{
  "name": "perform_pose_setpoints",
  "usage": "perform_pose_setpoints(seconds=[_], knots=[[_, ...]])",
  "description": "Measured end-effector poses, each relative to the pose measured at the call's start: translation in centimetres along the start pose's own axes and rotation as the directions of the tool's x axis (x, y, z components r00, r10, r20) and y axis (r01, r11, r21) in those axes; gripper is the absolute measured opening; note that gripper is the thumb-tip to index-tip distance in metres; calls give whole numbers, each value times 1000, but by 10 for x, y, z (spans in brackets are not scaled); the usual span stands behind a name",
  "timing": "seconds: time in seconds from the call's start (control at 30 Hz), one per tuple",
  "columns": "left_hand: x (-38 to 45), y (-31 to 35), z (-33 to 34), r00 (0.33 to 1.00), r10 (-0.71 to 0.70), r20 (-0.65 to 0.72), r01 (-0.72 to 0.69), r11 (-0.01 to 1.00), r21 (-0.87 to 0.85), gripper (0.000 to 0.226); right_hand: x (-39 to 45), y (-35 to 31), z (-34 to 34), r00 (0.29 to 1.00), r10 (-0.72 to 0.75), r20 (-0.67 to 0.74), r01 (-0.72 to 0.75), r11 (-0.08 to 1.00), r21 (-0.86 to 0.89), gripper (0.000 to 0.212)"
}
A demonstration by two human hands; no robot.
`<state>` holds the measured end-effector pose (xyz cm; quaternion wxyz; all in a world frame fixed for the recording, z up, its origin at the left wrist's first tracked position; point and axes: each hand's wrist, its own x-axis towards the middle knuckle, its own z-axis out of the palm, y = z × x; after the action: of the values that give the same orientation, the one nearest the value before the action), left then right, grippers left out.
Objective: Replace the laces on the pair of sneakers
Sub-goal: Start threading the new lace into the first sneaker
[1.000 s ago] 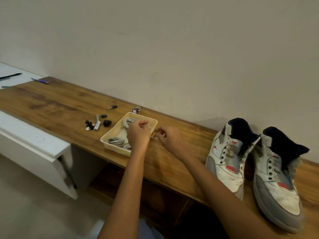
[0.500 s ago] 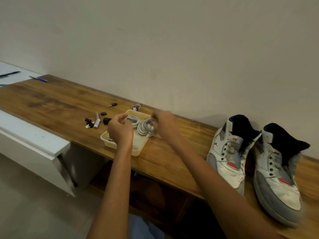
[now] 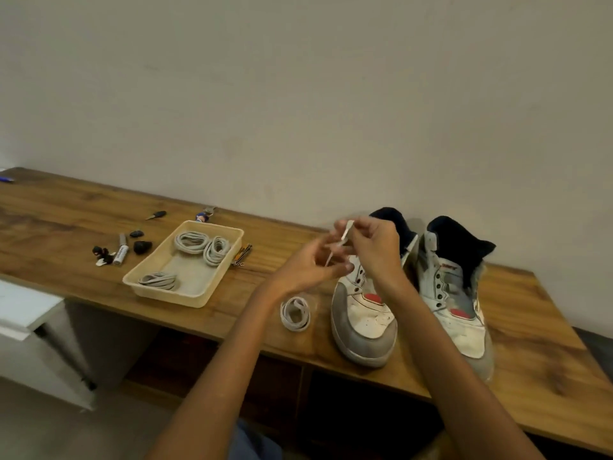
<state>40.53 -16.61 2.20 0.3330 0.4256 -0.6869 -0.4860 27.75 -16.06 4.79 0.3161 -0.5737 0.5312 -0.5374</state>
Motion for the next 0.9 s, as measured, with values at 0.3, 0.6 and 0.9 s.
perform_pose_setpoints(seconds=[0.3,0.6,0.9], knots=[[18,-36,-13,915,-193,-355,392,634,666,28,24,-30,-138,718,-196,-668,497,816,294,16],[22,-20,-38,303,95,-948,-108,992,65,43,-14,16,-169,956,279,-85,-255,941,224,29],[25,-11,35,885,-183,-428,465,396,792,25,-45,44,-125,895,330,301,-312,944,-110,19]])
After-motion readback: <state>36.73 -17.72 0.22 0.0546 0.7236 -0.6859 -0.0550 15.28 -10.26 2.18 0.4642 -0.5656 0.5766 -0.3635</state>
